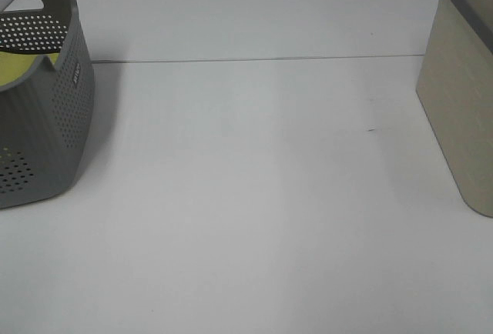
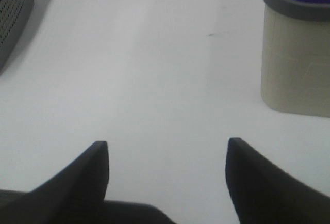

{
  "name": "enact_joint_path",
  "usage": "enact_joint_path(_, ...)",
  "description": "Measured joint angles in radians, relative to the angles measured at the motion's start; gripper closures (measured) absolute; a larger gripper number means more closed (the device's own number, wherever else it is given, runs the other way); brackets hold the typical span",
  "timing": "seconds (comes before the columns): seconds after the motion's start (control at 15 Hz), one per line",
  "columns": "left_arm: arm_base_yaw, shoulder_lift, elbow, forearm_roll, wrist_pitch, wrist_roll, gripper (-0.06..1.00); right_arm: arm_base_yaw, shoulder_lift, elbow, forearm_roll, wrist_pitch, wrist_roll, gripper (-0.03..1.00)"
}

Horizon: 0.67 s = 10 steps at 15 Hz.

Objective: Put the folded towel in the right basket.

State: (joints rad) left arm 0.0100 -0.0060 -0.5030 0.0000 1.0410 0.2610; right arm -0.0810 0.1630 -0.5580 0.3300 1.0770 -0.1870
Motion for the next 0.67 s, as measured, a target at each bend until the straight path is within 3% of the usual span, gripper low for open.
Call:
enact_joint_path(0.13,0.000,0.000,0.000,0.000,0.000,0.000,-0.04,0.000,-0.056,0.002,-0.057,0.081,0.044,0.32)
enact_joint_path(0.27,0.000,0.000,0.000,0.000,0.000,0.000,-0.04,0.000,-0.113,0.002,-0.191,0.136,0.108,0.32)
enact_joint_path(0.4,0.000,0.000,0.000,0.000,0.000,0.000,-0.04,0.000,-0.154,0.003,-0.323,0.138,0.143,0.32)
enact_joint_path(0.67,0.000,0.000,0.000,0.000,0.000,0.000,-0.04,0.000,-0.166,0.005,-0.404,0.144,0.157,0.32)
